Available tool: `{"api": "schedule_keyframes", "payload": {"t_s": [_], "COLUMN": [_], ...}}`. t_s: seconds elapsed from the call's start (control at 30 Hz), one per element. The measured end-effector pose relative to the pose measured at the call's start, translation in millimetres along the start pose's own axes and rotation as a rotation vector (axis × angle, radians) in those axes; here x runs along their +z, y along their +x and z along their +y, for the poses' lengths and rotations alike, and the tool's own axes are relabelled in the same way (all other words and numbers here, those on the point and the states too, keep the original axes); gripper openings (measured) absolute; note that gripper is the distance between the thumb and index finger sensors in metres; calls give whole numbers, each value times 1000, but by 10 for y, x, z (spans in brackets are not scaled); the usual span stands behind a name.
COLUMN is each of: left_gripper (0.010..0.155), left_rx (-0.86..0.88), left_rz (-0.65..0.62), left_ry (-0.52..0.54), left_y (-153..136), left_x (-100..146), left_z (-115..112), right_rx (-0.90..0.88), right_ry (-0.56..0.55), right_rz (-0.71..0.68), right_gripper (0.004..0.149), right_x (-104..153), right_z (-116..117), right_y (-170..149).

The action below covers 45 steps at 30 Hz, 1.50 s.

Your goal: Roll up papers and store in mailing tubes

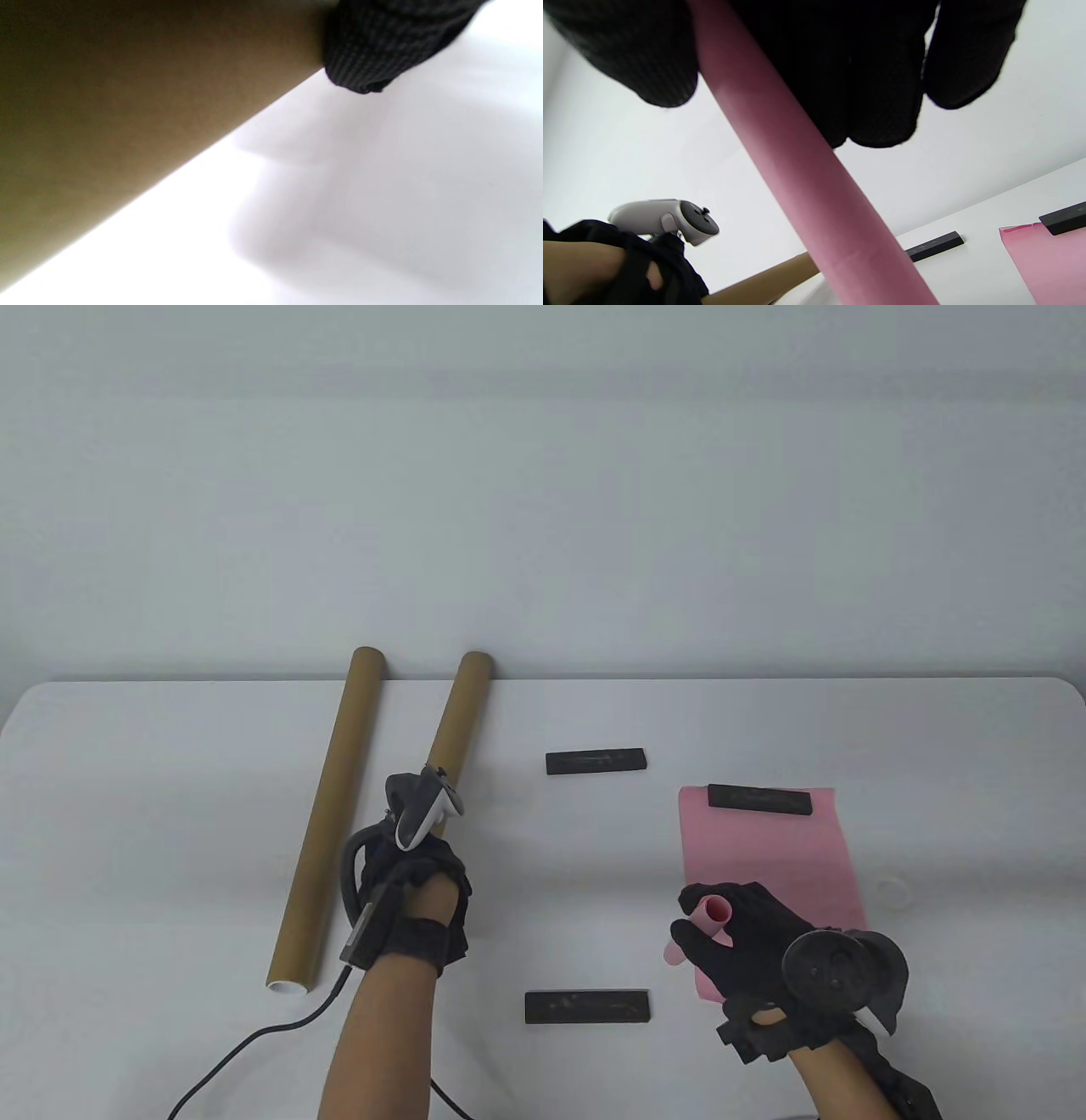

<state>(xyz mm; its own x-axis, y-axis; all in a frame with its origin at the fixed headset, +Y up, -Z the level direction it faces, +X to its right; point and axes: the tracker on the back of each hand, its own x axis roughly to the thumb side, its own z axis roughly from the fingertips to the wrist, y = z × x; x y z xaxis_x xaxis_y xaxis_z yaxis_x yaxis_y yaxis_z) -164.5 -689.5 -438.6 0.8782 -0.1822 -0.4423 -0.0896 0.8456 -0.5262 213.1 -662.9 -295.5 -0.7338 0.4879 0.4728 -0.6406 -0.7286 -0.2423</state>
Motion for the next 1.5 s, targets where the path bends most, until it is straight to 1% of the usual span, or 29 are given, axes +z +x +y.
{"api": "schedule_keyframes", "payload": {"t_s": [0.03,0.1,0.13,0.2,0.23,0.33,0.4,0.6,0.73,0.83,0.9,0.97,1.03,1.1,1.3,1.4,1.5], "left_gripper": [91,91,91,89,86,77,76,75,75,75,75,75,75,75,75,75,75], "left_rx": [-11,-44,-66,-109,-124,-137,-113,44,115,161,170,182,196,216,251,282,286], "left_rz": [-4,-33,-47,-75,-88,-148,-161,-200,-267,-324,-352,-368,-369,-374,-425,-451,-466], "left_ry": [27,137,175,304,343,504,628,828,873,903,912,901,908,902,882,863,829], "left_y": [-27,-120,-160,-286,-341,-522,-642,-979,-1168,-1274,-1315,-1361,-1406,-1439,-1426,-1387,-1349], "left_x": [39,158,200,300,332,434,531,743,783,773,760,736,725,714,699,684,666], "left_z": [43,172,211,273,286,250,178,8,-53,-155,-211,-233,-255,-272,-297,-322,-343], "right_rx": [0,-2,-7,-16,-20,-32,-49,-168,-261,-376,-473,-570,-665,-766,-933,-1048,-1085], "right_ry": [-2,-12,-18,-29,-35,-53,-75,-190,-250,-317,-379,-415,-426,-419,-358,-284,-176], "right_rz": [2,9,13,22,28,49,70,184,274,341,364,364,346,342,327,324,341], "right_gripper": [56,56,56,56,57,57,57,57,56,56,56,56,56,56,56,56,61], "right_x": [1,-2,-3,-5,-7,-11,-12,13,70,131,170,196,207,203,168,143,116], "right_z": [-3,-21,-31,-53,-66,-105,-150,-362,-481,-557,-621,-663,-675,-637,-453,-277,-62], "right_y": [-5,-22,-30,-49,-65,-119,-172,-432,-679,-868,-961,-1015,-1047,-1057,-1036,-1022,-973]}}
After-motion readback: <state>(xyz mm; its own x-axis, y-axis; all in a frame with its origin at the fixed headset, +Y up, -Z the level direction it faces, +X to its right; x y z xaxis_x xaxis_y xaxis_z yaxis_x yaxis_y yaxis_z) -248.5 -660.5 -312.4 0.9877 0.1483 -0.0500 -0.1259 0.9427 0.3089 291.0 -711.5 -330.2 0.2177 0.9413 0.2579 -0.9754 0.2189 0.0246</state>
